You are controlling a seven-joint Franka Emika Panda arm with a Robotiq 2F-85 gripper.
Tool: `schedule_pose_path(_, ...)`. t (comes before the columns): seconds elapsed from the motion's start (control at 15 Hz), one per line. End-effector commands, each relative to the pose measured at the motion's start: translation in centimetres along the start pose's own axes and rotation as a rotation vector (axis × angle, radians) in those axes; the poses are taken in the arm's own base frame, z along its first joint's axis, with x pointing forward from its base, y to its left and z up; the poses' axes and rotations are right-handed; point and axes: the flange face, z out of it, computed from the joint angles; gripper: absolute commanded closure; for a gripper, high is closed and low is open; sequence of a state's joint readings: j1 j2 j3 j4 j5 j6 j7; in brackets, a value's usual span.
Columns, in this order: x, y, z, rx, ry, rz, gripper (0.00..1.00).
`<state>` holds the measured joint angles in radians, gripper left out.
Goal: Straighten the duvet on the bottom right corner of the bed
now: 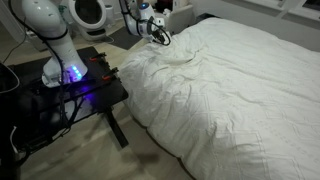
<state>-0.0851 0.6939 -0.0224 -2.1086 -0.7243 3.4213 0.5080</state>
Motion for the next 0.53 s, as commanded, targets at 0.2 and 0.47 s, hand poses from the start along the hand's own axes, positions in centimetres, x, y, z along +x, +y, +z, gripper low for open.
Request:
schedule_pose_path(0.2, 2.1, -2.5, 4.3, 0.099, 0.046, 0.009, 0.00)
schedule_pose_path(0.47, 2.6, -4.4, 5.7, 0.141, 0.025, -0.019, 0.34)
